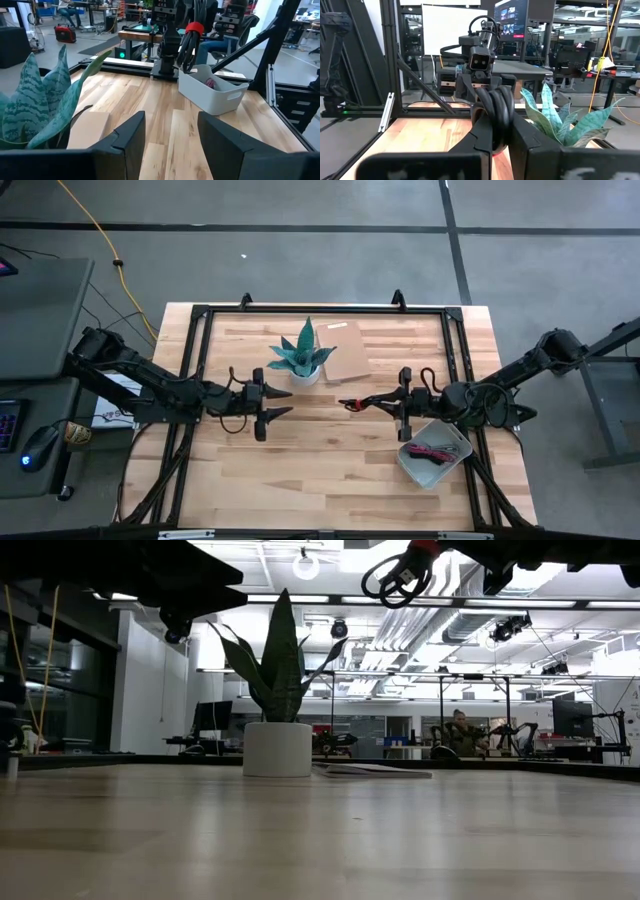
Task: Pick and place USB-C Cables
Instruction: Put the black charger cable into the white bin
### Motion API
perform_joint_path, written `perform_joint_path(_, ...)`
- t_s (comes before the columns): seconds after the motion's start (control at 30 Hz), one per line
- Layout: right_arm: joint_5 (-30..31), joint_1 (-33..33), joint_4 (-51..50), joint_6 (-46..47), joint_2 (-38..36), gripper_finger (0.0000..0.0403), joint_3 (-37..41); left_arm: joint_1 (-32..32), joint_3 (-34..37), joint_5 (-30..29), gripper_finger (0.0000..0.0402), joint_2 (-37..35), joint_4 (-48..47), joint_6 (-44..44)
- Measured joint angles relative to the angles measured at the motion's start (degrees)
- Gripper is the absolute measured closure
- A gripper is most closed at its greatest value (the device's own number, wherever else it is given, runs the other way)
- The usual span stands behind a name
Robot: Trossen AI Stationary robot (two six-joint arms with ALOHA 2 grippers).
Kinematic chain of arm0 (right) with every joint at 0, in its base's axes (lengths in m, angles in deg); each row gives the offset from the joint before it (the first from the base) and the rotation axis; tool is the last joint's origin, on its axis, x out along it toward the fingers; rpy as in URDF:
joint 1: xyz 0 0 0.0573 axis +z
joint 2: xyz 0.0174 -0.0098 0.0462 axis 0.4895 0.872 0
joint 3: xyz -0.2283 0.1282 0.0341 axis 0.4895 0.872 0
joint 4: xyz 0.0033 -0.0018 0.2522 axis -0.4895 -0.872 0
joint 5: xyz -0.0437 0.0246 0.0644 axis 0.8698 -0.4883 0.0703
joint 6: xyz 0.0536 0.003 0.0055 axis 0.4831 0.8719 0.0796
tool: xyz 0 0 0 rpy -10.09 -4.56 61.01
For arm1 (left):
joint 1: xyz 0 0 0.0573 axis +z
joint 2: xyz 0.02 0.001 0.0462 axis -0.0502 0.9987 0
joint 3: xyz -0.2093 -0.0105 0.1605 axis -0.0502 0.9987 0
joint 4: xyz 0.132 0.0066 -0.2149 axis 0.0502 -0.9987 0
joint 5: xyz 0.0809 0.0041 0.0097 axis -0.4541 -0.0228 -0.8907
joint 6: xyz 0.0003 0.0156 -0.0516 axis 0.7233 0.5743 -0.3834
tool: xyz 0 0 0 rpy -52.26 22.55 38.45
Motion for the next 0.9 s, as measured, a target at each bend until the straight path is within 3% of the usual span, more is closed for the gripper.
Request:
perform_joint_path(0.27, -6.92, 0.54, 1.06, 2.54, 0.04, 0.0388, -0.14, -0.02, 0.0, -0.07, 0.0241, 0.0, 0.0, 0.0)
perform_joint_path(0.43, -6.7, 4.1, -5.89, 1.39, 0.07, 0.0388, -5.11, -0.01, 0.0, -0.07, 0.0241, 0.0, -0.02, 0.0)
perform_joint_path(0.73, 5.2, 13.02, -33.77, 0.31, 3.93, 0.0388, -20.18, -0.02, 0.0, -0.04, 0.0241, 0.0, -0.05, -0.17)
perform_joint_path(0.9, 8.72, 16.23, -61.46, 14.37, 5.92, 0.0389, -31.15, -0.02, 0.0, -0.04, 0.0241, 0.0, -0.07, -0.17)
